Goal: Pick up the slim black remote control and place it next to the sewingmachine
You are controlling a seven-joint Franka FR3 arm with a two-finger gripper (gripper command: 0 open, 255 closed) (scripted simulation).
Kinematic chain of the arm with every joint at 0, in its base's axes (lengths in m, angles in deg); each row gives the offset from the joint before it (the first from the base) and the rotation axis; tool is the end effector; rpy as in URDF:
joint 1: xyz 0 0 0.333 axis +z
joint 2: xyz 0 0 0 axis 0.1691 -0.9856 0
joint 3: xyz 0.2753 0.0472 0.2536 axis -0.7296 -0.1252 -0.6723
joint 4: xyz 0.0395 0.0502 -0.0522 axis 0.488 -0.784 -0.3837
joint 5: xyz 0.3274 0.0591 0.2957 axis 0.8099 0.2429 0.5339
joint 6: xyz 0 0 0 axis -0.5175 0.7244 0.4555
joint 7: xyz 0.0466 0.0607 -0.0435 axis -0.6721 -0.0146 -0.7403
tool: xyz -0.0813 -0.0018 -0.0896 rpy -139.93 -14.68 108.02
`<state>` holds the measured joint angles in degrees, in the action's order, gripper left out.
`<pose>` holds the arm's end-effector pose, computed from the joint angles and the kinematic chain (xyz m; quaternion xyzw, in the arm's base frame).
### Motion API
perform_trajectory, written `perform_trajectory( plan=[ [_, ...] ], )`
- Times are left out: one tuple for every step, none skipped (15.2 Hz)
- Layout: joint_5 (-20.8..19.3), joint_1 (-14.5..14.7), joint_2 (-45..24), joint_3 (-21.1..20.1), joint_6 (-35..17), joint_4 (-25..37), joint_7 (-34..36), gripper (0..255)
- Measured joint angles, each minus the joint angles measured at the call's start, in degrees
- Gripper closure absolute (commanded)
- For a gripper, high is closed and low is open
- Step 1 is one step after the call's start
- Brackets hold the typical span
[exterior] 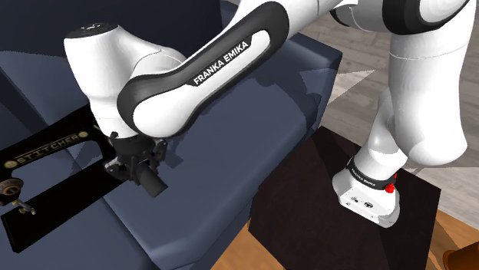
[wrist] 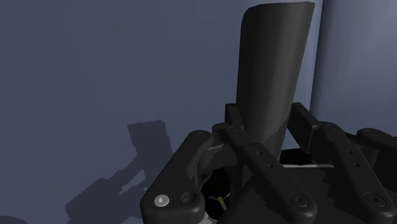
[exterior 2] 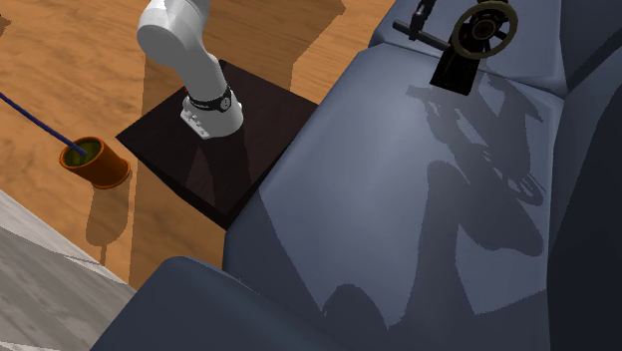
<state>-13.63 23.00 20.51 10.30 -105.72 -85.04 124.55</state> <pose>0.4732 0.5777 0.3572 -0.9993 -0.0055 0.0016 0.0377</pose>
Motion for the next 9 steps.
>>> perform_trajectory(
  plan=[
    [-0.2,0.1,-0.5,0.1,-0.7,-0.2,0.1,255],
    [-0.3,0.1,-0.9,0.2,-1.3,-0.5,0.2,255],
    [-0.5,0.3,-1.2,0.3,-1.9,-0.7,0.3,255],
    [-0.6,0.2,-1.6,0.4,-2.5,-1.0,0.3,255],
    [-0.8,0.2,-1.9,0.5,-3.1,-1.3,0.3,255],
    [-0.9,0.3,-2.2,0.6,-3.6,-1.5,0.4,255],
    [-1.1,0.4,-2.7,0.7,-4.1,-1.6,0.5,255],
    [-1.3,0.5,-3.2,0.8,-4.7,-1.6,0.6,255],
    [-1.5,0.6,-3.6,0.9,-5.3,-1.8,0.7,255]
  ],
)
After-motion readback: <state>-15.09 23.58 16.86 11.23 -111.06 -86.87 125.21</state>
